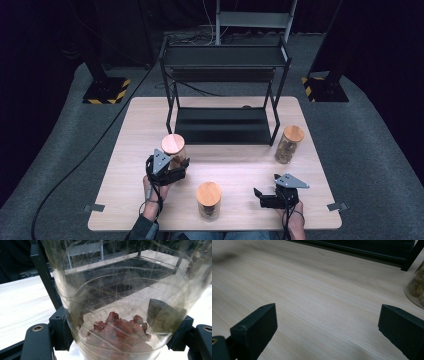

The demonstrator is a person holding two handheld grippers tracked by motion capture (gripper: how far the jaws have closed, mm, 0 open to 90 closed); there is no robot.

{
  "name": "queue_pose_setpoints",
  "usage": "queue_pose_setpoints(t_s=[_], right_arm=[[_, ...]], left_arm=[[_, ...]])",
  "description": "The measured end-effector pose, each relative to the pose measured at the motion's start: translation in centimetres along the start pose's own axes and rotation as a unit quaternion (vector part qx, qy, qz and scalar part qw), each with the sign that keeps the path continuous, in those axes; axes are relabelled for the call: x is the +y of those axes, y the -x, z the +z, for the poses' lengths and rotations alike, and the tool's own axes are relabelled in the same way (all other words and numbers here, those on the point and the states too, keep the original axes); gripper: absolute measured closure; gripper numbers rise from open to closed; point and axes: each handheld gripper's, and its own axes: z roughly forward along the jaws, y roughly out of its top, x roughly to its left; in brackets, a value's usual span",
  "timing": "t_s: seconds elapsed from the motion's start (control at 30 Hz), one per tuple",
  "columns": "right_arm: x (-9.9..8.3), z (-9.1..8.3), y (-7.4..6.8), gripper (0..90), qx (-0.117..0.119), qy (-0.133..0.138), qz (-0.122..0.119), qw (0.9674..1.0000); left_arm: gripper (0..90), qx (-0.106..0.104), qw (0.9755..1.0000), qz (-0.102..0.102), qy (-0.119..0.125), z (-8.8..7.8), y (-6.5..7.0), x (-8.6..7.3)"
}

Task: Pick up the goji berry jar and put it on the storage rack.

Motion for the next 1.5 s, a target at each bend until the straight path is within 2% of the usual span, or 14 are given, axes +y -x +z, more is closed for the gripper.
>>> queue_pose_setpoints(t_s=[0.47,0.93,1.13,1.5], right_arm=[[0.0,0.0,0.0,1.6,0.000,-0.001,-0.003,1.0000],[0.0,0.0,0.0,1.6,0.003,-0.001,0.000,1.0000],[0.0,0.0,0.1,1.6,0.004,-0.002,0.002,1.0000],[0.0,0.0,0.2,1.7,0.004,0.000,0.007,1.0000]], left_arm=[[25.0,-0.003,1.0000,-0.001,0.001,0.6,0.0,0.1],[25.0,-0.009,0.9999,0.010,-0.004,1.5,0.1,0.5],[25.0,-0.011,0.9999,0.005,-0.003,1.9,0.1,0.7],[25.0,-0.014,0.9999,0.009,-0.004,2.7,0.2,1.1]])
